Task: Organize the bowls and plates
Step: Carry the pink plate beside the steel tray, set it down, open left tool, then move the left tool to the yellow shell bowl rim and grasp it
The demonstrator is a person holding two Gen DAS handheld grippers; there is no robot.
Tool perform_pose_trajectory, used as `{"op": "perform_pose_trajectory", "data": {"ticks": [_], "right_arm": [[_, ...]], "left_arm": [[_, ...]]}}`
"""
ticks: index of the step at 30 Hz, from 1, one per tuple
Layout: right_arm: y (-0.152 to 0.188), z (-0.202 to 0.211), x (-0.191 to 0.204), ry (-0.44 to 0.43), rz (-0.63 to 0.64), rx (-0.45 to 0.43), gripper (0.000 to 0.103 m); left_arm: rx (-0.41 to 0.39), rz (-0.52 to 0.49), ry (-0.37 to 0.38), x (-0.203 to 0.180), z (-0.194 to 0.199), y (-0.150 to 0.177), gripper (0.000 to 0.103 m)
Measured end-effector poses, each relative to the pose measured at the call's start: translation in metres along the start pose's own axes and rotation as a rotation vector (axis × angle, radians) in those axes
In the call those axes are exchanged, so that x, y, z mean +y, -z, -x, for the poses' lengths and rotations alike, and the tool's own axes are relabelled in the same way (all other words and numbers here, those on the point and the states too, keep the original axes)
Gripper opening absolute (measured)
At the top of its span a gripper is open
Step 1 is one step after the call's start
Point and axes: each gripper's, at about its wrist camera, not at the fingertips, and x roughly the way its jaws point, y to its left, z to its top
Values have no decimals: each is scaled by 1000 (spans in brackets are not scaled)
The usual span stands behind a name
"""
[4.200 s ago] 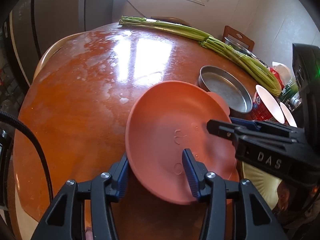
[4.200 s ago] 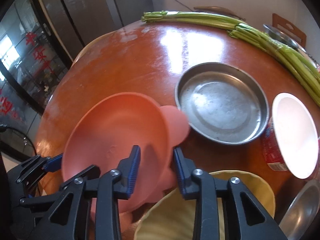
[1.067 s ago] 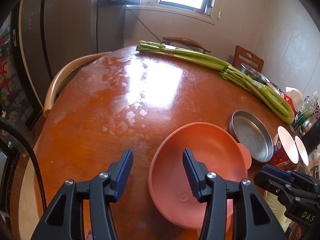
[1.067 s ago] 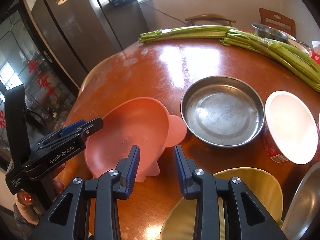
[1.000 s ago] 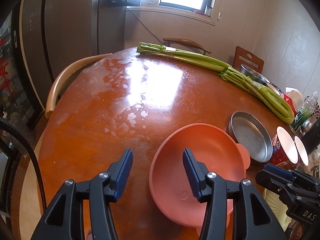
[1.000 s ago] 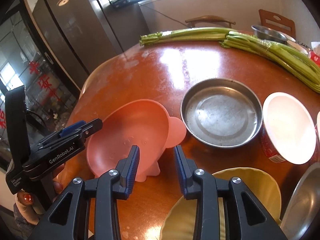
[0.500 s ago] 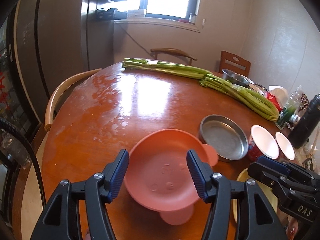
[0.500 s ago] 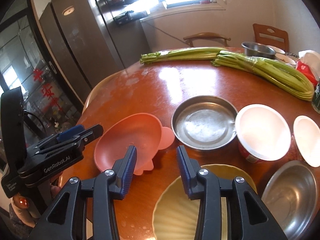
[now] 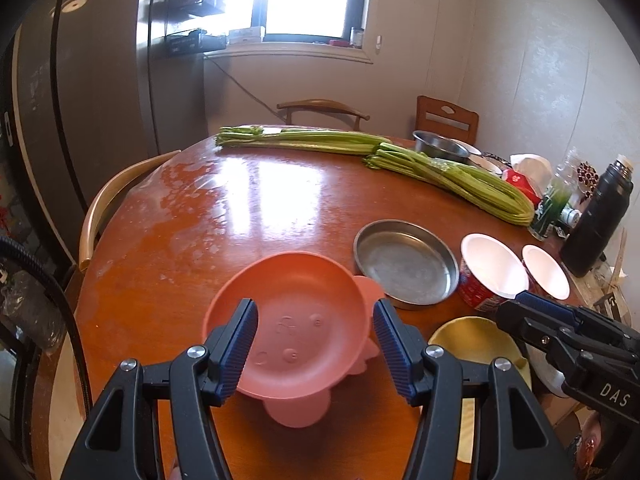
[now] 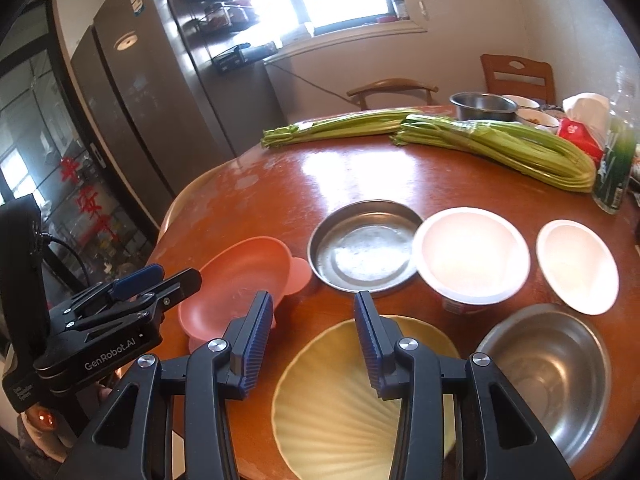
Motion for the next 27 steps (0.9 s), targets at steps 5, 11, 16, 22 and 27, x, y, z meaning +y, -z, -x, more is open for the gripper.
{"op": "perform_pose_trajectory", "data": {"ticks": [5, 11, 16, 22, 27], "right_arm": [[6, 13, -12, 24, -4, -6, 43], [22, 15, -24, 38, -3, 25, 44], [36, 11, -28, 45, 12, 71, 44], [35, 1, -32, 59, 38, 89, 44], [25, -16, -35, 107, 94, 101, 44]], "left_arm": [[20, -40, 20, -23, -4, 7, 60], [75, -95, 54, -52, -15, 28, 60], [147, -119, 73, -68, -28, 50, 60], [203, -116, 77, -72, -38, 61, 60], [222, -128, 63, -79, -44, 66, 60]]}}
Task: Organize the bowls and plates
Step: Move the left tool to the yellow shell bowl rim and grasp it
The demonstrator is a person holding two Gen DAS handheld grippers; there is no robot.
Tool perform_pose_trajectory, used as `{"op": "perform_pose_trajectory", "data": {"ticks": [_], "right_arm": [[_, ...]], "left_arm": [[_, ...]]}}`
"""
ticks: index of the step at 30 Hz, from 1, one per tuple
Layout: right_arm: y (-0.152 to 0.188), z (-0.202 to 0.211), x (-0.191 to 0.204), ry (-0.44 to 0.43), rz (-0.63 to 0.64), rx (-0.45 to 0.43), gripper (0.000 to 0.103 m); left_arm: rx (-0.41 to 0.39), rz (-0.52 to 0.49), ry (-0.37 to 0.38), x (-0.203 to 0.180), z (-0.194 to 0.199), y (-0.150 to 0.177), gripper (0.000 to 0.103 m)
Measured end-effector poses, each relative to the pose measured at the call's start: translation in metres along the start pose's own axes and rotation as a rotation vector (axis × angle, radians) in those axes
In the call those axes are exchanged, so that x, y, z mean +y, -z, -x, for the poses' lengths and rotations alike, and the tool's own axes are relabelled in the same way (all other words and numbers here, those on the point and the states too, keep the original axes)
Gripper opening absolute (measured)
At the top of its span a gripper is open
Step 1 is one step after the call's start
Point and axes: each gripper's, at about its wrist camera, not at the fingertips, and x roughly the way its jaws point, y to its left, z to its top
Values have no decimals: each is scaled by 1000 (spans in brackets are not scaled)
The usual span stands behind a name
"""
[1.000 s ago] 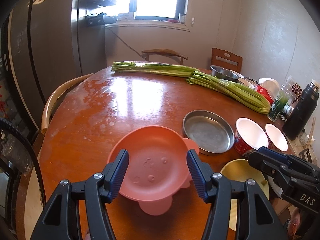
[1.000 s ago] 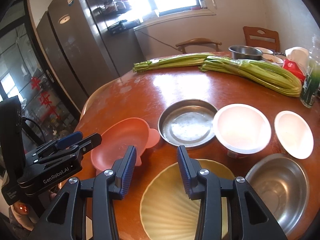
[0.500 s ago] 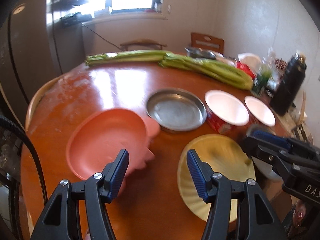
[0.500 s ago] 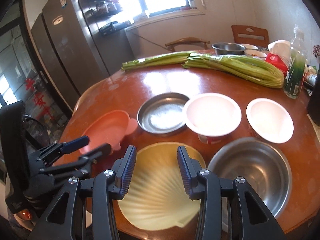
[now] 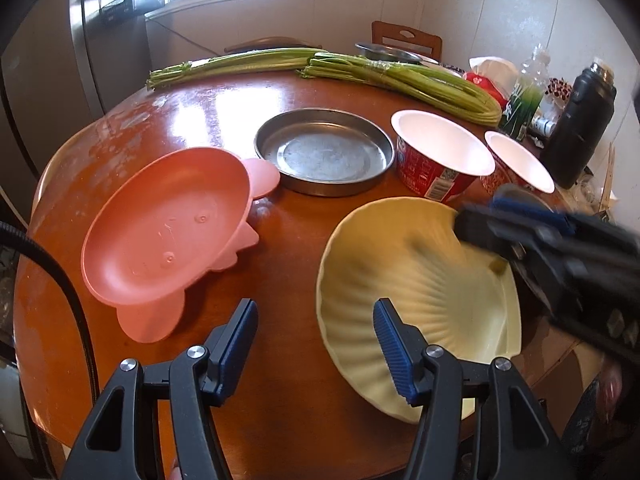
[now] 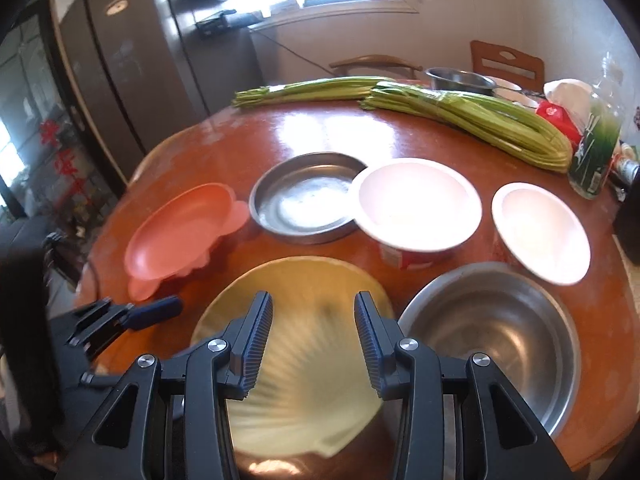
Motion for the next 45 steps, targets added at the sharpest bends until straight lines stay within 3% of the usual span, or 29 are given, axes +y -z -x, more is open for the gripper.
{"op": "perform_pose_trajectory", "data": {"ticks": [4, 12, 17, 31, 45], "right_arm": [[-5, -19, -8, 41, 21, 60, 44], [-10, -39, -6, 98, 62, 81, 44], [-15, -51, -6, 163, 81, 100, 44], [-5, -66, 14, 32, 111, 173, 44], [0, -62, 23, 24, 127, 180, 44]], "left_arm": [[21, -21, 10, -7, -6, 1, 60], [45, -34, -23, -4, -17, -2, 61], [52, -18, -31, 6, -21, -7, 72], [29, 82, -115, 48, -17, -11, 73], [4, 103, -71, 59, 3, 5, 72]]}}
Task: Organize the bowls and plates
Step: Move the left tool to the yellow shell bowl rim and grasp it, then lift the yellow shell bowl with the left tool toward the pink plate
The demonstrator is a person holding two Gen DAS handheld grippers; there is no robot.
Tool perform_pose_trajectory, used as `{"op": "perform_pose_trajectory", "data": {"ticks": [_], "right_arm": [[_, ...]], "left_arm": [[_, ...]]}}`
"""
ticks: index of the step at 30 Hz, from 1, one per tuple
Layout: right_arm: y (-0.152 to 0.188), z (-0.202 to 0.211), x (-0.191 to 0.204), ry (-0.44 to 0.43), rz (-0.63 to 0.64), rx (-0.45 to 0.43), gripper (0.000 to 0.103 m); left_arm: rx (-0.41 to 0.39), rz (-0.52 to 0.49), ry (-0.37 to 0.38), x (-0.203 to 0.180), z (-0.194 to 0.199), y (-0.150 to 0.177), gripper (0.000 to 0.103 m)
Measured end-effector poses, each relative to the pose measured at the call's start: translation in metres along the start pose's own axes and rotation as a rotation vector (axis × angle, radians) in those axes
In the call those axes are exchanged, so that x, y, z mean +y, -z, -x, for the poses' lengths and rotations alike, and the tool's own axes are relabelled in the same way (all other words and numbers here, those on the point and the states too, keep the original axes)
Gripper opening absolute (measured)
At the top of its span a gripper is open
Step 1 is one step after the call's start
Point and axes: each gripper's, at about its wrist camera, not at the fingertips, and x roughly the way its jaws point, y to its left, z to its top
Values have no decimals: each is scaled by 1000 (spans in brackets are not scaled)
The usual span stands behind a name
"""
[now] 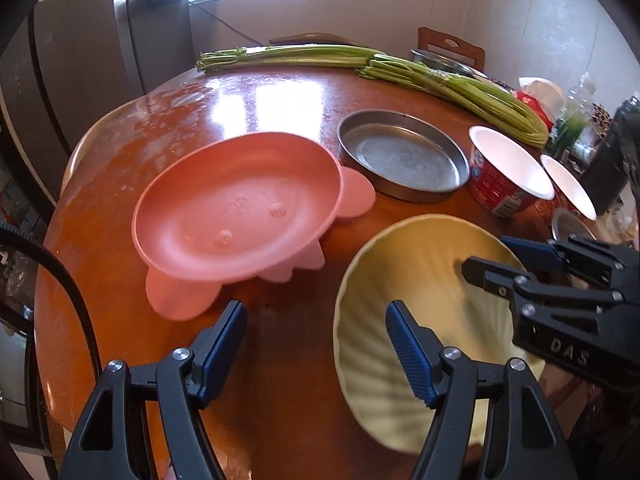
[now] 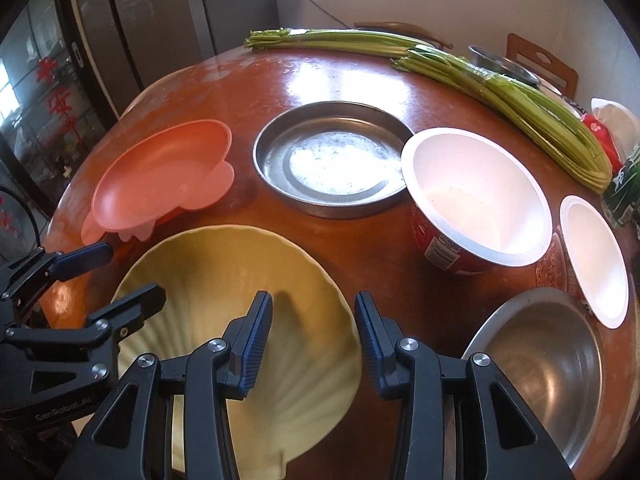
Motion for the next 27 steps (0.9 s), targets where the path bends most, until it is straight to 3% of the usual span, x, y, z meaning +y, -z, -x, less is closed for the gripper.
{"op": "perform_pose_trajectory", "data": {"ticks": [12, 17, 22, 27], "right_arm": [[17, 13, -2, 47, 4, 6, 44], [23, 9, 8, 26, 12, 25, 44], [21, 10, 11, -29, -12, 20, 45], [17, 10, 9, -56, -49, 14, 44]], "left_arm": [[28, -15, 25, -10, -3, 15, 72], [22, -21, 33, -13, -3, 16, 71], [5, -8, 113, -15, -2, 16, 58], [0, 21, 140, -11, -2, 13, 56]]}}
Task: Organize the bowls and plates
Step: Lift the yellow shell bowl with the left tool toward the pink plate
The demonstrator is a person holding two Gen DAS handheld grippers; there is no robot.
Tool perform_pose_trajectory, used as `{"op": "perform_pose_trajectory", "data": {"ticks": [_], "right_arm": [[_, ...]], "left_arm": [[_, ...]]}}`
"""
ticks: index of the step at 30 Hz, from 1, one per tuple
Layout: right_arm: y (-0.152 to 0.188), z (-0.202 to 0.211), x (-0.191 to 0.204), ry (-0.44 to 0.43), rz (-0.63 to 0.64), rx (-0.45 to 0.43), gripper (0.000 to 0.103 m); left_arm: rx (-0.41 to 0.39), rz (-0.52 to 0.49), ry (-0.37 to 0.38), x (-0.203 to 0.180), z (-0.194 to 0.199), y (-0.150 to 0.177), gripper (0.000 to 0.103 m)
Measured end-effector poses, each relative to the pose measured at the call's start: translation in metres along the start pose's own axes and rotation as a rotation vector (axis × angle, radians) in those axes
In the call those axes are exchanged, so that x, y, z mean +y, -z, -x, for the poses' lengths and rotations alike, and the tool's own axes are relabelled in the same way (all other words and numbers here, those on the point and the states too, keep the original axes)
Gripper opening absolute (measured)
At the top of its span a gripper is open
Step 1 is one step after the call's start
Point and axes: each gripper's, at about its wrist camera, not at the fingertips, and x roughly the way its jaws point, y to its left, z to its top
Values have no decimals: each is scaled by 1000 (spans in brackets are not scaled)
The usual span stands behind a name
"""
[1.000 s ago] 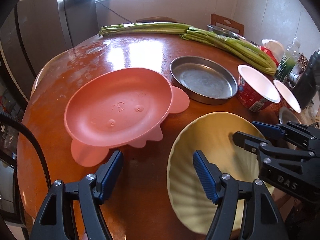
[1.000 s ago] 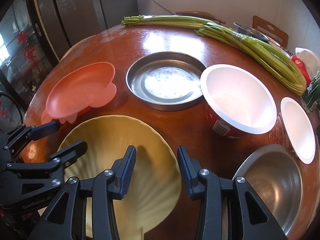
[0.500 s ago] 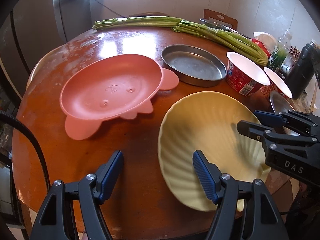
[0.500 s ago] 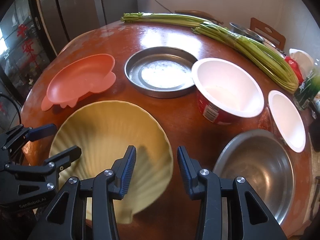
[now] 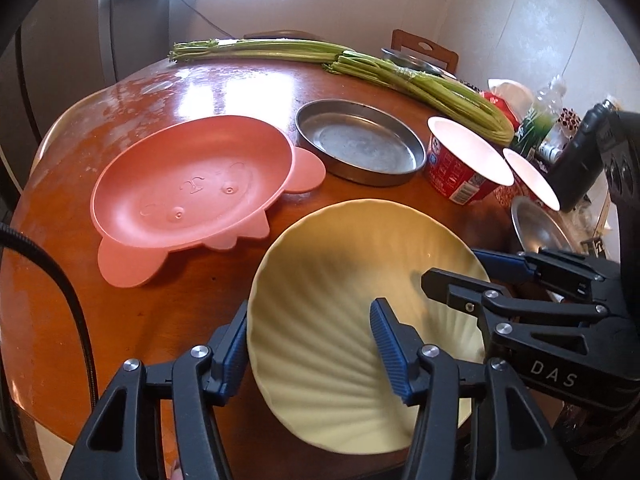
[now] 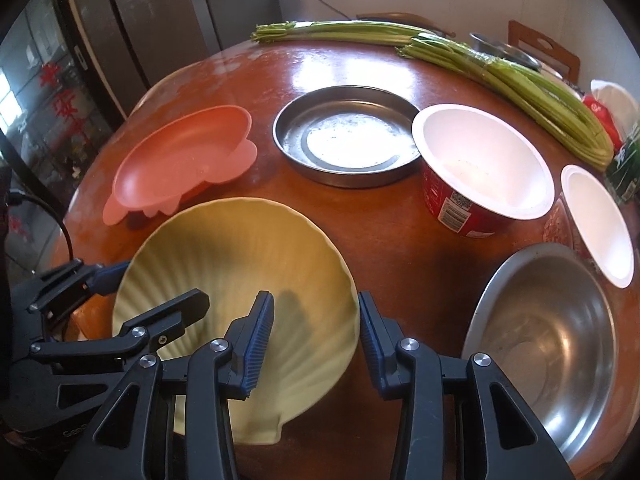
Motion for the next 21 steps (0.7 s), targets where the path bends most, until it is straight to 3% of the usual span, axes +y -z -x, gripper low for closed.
{"op": "perform_pose_trajectory", "data": {"ticks": [12, 21], "right_arm": [[-15, 17, 10, -87, -8, -47, 44], [-36, 30, 25, -94, 37, -101, 44]], "left_arm": [[-53, 27, -33, 12, 18, -11, 56], [-98, 36, -51, 24, 35, -26, 56]]}}
